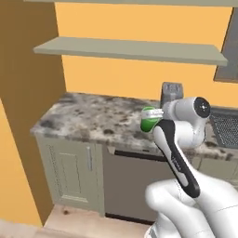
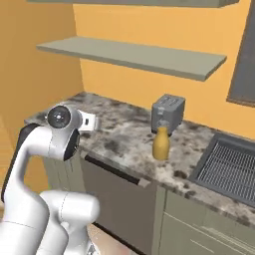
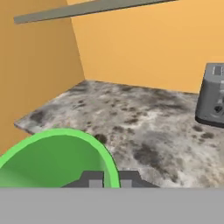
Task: Place the pitcher and cup on the dining counter for serving.
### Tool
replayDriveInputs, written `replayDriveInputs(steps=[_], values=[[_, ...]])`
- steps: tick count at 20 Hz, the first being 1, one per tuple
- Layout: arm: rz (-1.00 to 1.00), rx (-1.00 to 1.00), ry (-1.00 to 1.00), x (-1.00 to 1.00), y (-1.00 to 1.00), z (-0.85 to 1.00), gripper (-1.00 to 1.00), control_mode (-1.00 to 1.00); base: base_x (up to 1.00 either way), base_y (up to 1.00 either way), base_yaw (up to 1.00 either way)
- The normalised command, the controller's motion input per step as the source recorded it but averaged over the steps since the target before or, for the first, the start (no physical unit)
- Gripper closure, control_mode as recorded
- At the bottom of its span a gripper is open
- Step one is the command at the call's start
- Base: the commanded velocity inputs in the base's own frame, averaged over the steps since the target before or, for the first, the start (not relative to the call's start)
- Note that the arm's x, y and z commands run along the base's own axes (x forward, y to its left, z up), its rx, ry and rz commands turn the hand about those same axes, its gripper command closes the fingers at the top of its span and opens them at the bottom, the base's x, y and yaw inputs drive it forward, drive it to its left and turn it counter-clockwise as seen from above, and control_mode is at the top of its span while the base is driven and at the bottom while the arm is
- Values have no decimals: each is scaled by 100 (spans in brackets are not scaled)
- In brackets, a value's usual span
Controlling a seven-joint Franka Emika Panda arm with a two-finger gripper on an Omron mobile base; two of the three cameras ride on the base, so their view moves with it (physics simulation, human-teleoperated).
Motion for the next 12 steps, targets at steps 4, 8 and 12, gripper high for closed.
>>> replayDriveInputs(steps=[4, 8, 12], values=[[0, 0, 0, 0, 0, 0, 100, 100, -28, 0, 100], [0, 0, 0, 0, 0, 0, 100, 100, -16, 0, 100], [0, 0, 0, 0, 0, 0, 100, 100, -15, 0, 100]])
